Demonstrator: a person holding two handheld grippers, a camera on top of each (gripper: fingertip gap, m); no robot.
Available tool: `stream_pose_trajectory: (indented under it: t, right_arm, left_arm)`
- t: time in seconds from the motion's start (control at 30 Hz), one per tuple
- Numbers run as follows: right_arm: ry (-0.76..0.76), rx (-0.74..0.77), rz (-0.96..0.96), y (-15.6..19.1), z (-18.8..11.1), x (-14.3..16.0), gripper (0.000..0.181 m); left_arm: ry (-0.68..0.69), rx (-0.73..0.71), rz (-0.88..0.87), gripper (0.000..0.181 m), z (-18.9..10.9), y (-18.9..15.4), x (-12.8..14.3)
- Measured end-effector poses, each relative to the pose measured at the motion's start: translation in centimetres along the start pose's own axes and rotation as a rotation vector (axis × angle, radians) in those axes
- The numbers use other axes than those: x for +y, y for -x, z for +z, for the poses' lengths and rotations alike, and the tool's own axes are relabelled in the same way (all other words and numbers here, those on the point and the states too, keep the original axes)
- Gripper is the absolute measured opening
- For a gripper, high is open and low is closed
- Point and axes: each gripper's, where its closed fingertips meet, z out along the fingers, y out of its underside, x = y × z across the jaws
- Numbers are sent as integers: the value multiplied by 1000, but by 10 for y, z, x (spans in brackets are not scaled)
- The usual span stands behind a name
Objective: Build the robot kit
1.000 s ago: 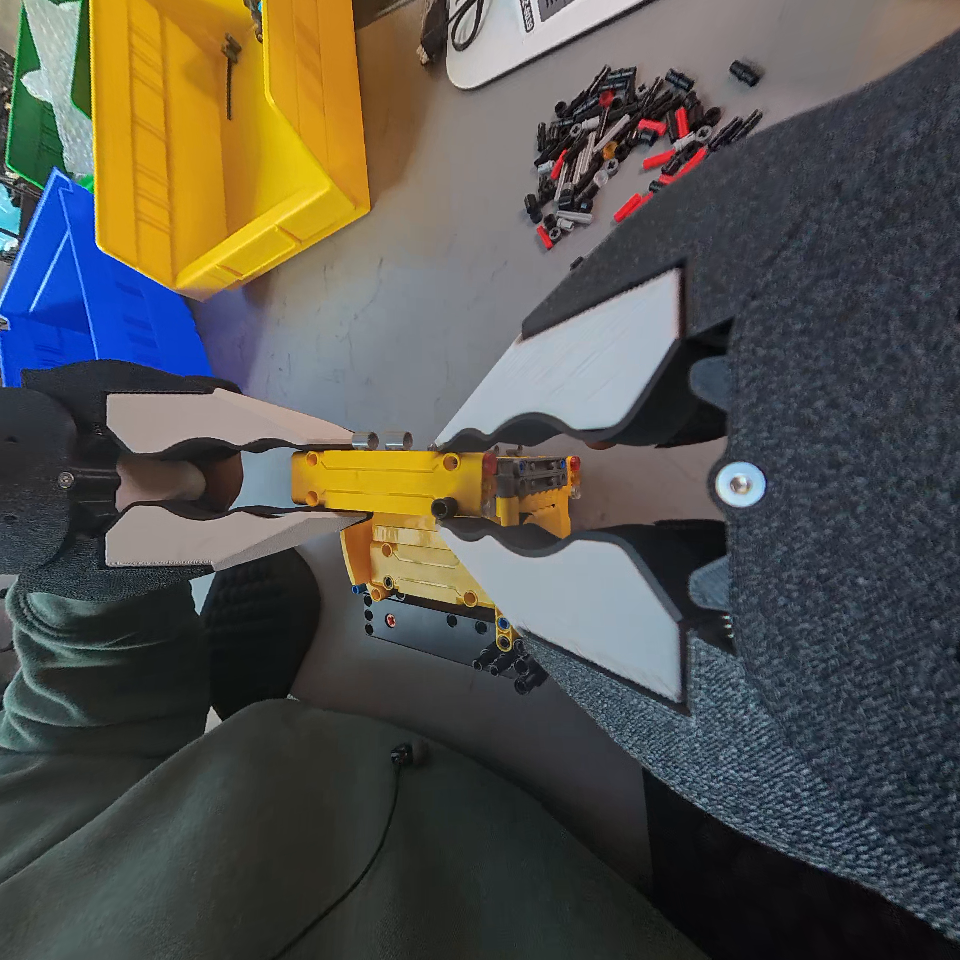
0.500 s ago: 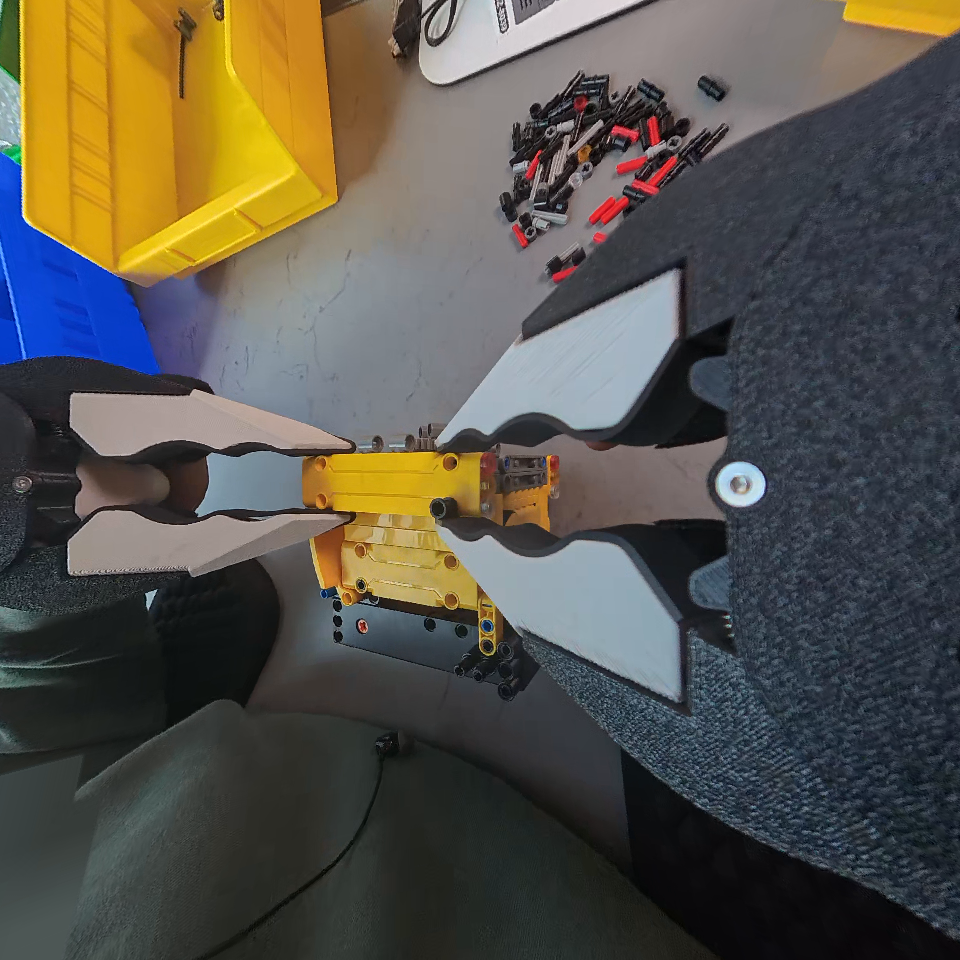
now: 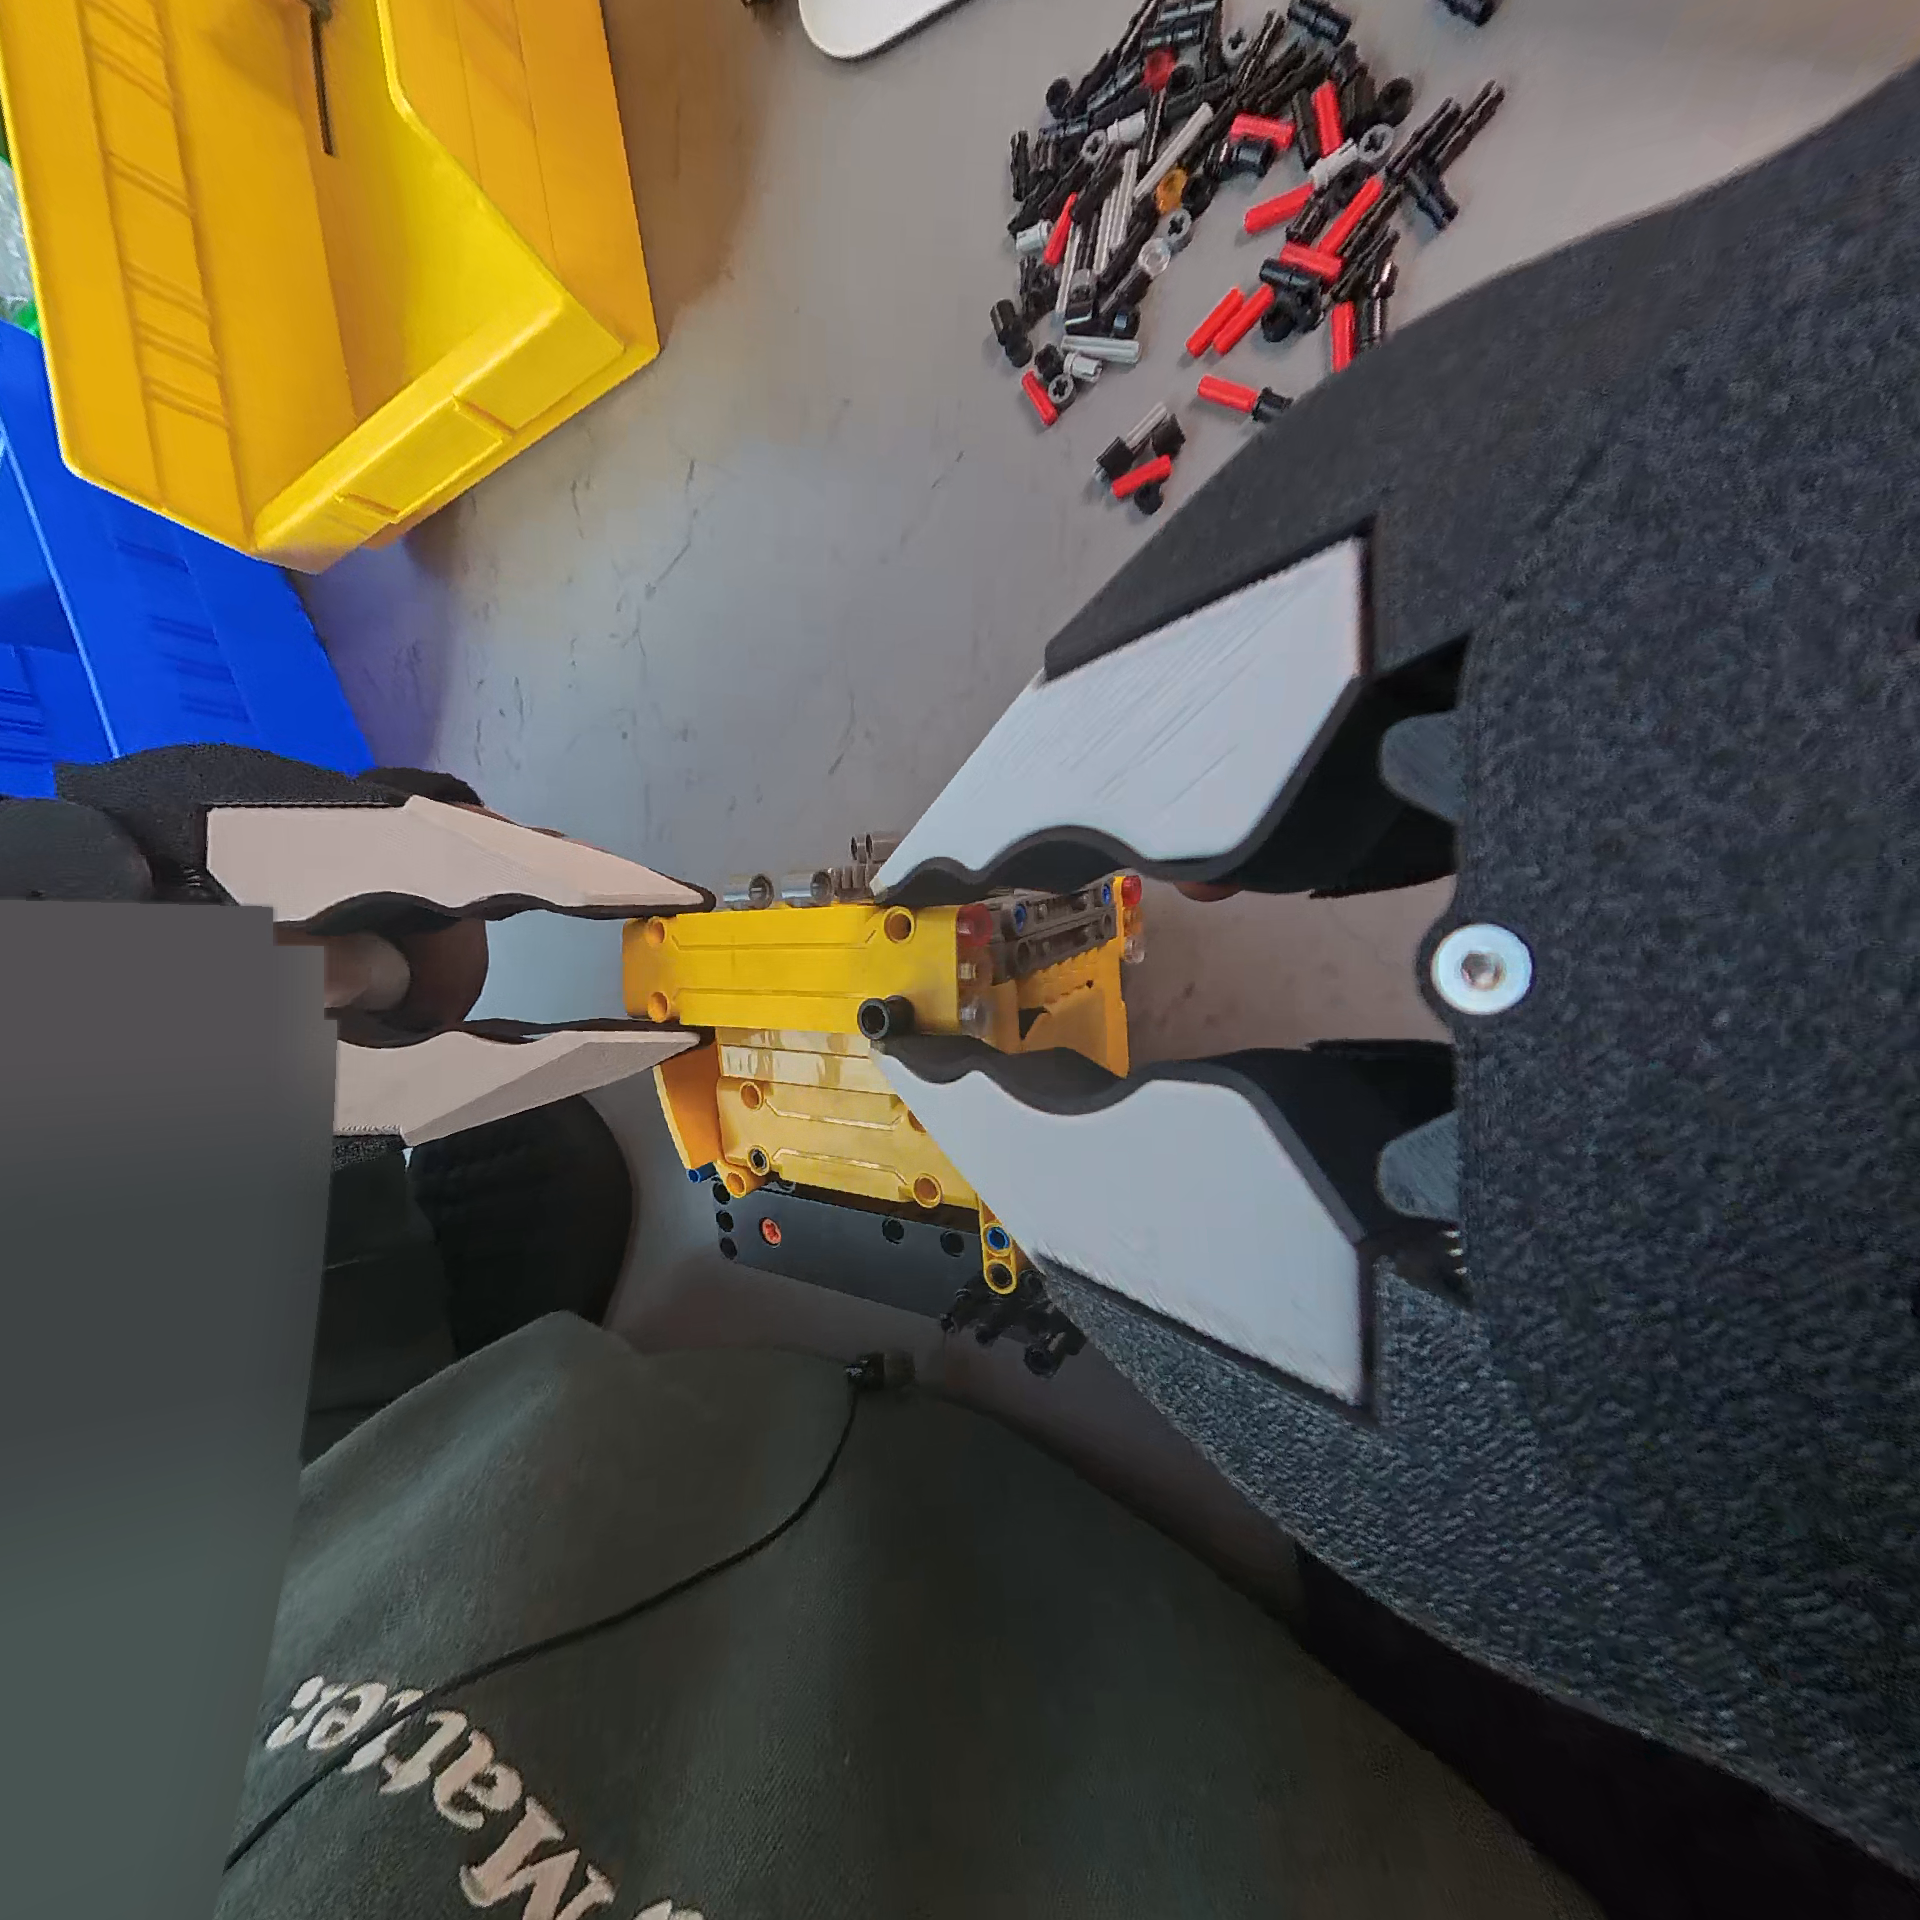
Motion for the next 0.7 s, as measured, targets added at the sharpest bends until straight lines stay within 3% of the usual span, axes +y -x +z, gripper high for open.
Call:
stream_pose_trajectory:
  t: [0.7]
  right_arm:
    - [56, 20, -15, -1, -1, 2, 24]
  left_arm:
    - [18, -14, -17, 24, 1, 2, 2]
